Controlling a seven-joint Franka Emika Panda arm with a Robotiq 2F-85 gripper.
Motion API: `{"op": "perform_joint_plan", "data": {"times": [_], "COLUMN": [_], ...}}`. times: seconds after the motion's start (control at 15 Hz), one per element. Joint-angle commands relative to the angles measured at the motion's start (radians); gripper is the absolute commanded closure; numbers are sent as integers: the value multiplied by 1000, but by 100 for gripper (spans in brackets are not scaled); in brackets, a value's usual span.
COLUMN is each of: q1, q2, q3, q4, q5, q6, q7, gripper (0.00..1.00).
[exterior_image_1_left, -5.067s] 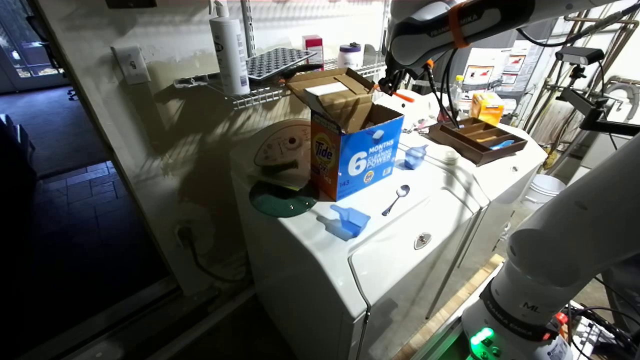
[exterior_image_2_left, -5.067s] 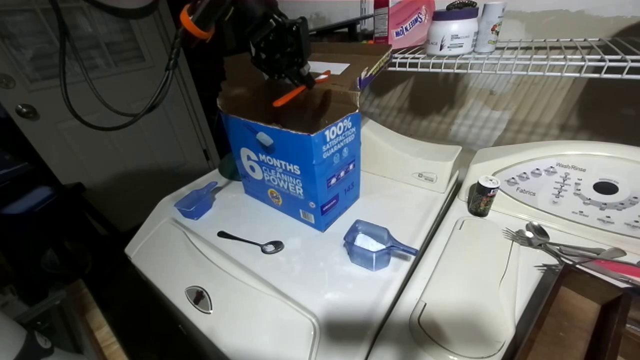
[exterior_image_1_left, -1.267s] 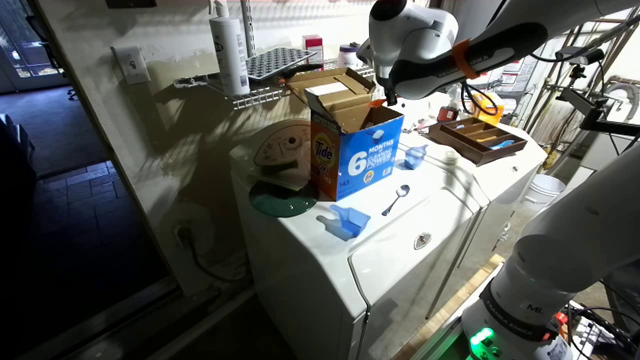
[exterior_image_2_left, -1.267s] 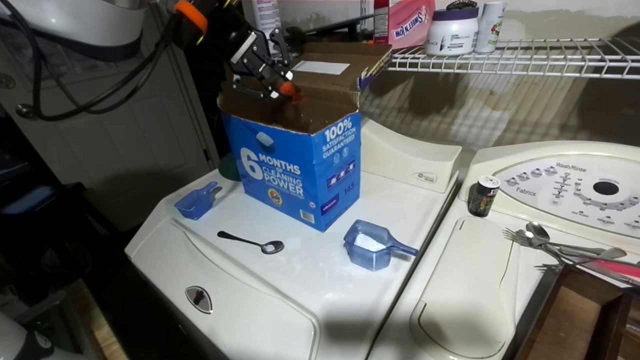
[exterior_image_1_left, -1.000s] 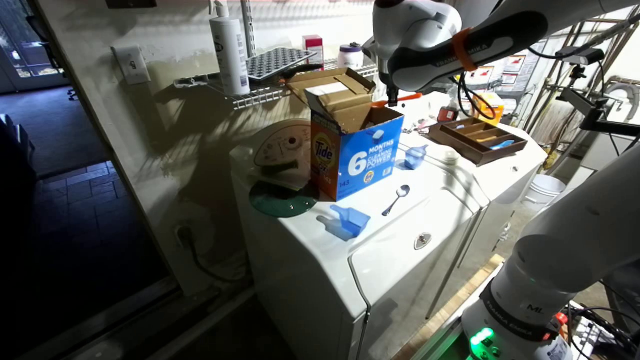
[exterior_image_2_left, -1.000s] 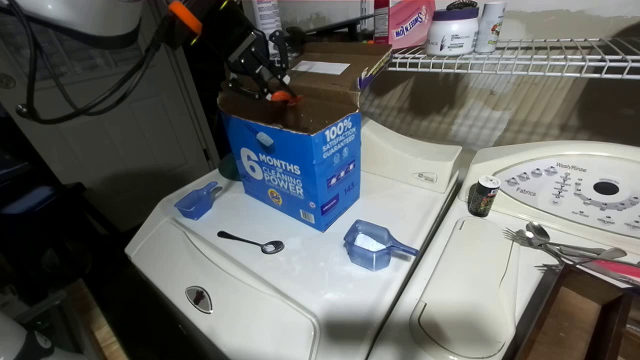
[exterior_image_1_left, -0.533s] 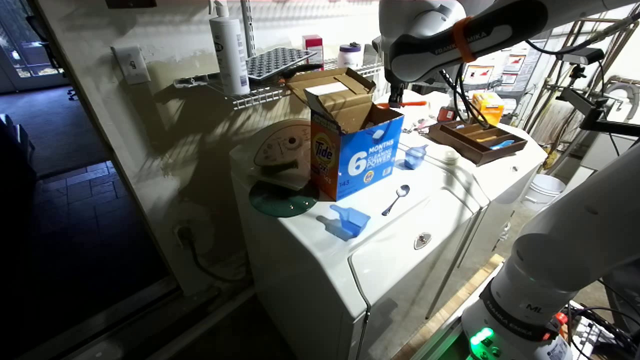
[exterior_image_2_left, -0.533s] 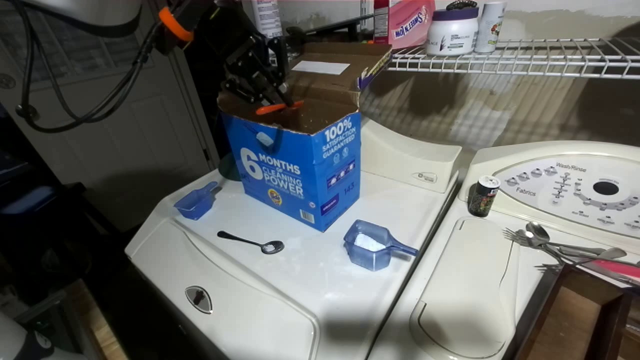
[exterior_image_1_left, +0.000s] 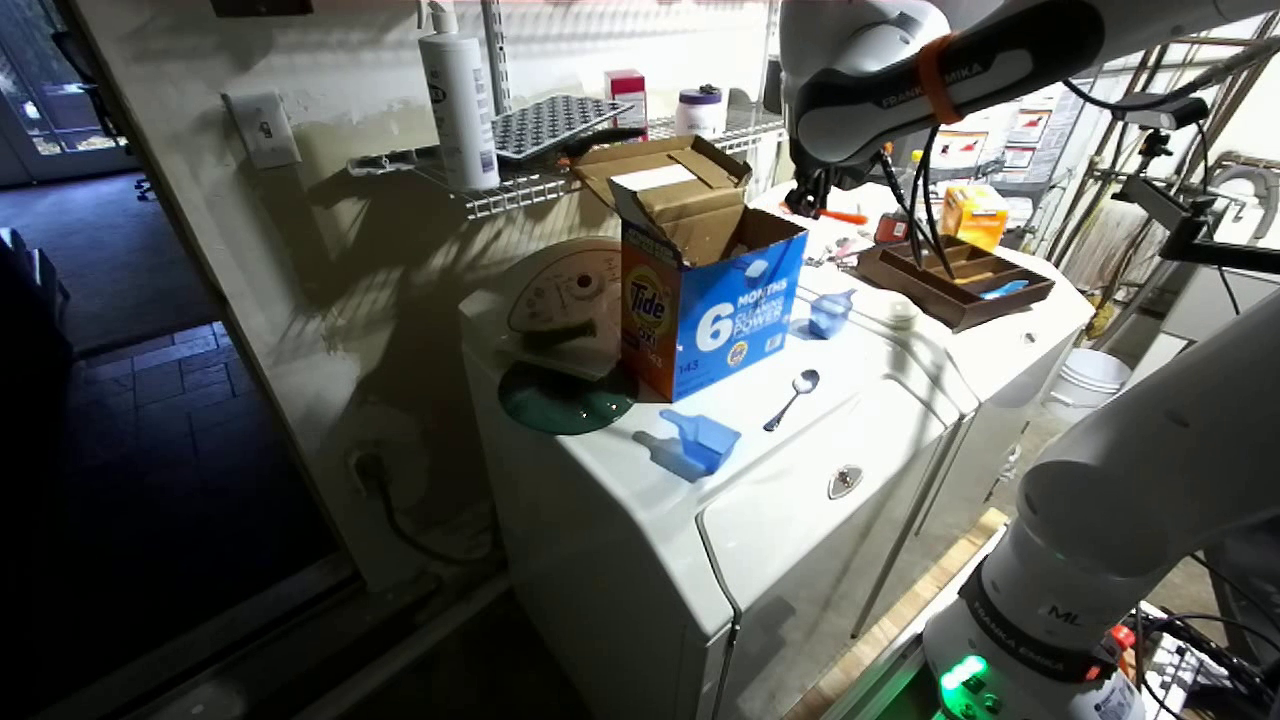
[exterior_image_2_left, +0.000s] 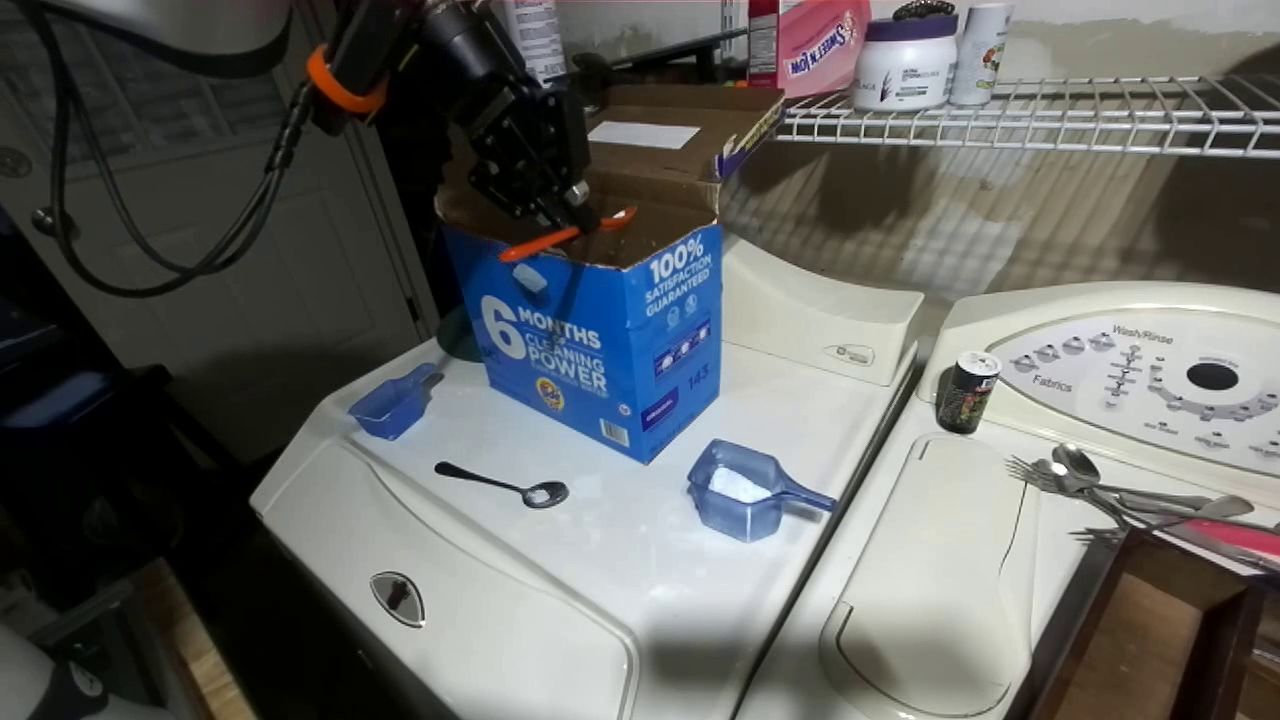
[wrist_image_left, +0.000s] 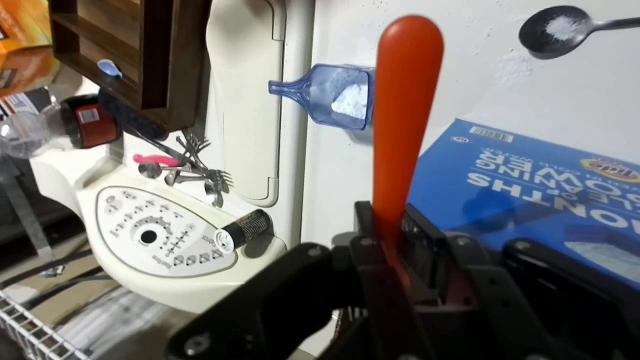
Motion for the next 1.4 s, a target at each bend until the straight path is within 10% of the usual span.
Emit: {"op": "perform_joint_plan", "data": {"times": [0.0, 1.33], "q1": [-25, -148], "q2": [-32, -61], "q3": [1, -17], "q4": [-40, -316], "q5": [32, 170], "q6": [8, 277], "q7": [102, 443], "gripper": [96, 96]}}
